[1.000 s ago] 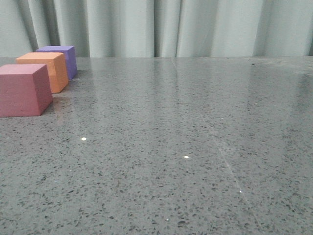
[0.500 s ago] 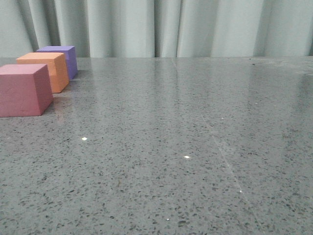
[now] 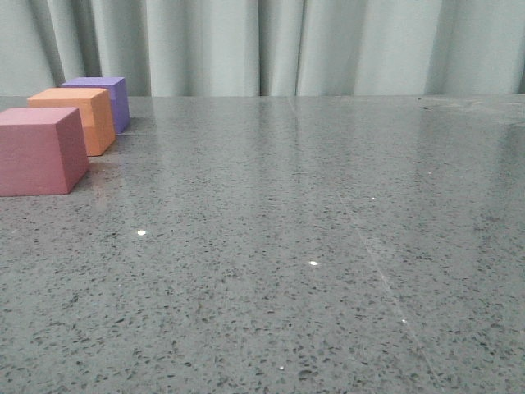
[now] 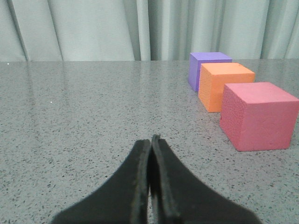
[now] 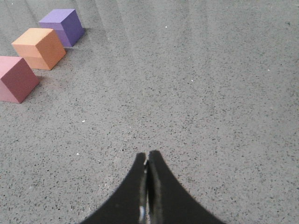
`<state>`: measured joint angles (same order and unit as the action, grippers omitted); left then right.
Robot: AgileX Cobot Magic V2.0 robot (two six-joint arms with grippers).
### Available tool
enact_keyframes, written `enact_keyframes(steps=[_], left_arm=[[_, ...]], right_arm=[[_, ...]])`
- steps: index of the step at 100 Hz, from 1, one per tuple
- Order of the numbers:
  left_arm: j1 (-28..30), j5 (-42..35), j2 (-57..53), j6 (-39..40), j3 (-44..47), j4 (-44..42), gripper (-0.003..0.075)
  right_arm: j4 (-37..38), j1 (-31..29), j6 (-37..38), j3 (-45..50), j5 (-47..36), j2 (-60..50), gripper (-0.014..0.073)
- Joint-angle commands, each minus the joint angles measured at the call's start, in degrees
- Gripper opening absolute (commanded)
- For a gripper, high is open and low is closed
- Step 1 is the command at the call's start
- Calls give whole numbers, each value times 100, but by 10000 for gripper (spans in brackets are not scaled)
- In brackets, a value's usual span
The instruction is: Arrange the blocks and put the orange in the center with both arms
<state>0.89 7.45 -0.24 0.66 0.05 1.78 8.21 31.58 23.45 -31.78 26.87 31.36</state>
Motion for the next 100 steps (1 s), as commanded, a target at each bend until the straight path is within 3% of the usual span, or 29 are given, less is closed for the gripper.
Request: enact_keyframes(steps=[1,27,40,50,76,100], left_arm=[[6,-470,-190,56,113,46,-19],[6,-470,-190,56,113,46,-19],[6,-470,-190,56,113,46,-19],[6,-470,-190,56,113,46,-19],[6,-470,-190,56,113,46,-19],[6,-470,-190,56,113,46,-19]], right_arm=[[96,-13,-37,-155,-398,-4,-121],[129,-102,-43,-49,-483,-5,-121],[116,-626,-43,84,-639,-26,-121],[-3,-1101,-56,418,-1238,-121,-121],[-588,-2011,-1362,1620,-2871,-859,-121],[-872,-2634,-1638,2458,-3006,-1882,-121]])
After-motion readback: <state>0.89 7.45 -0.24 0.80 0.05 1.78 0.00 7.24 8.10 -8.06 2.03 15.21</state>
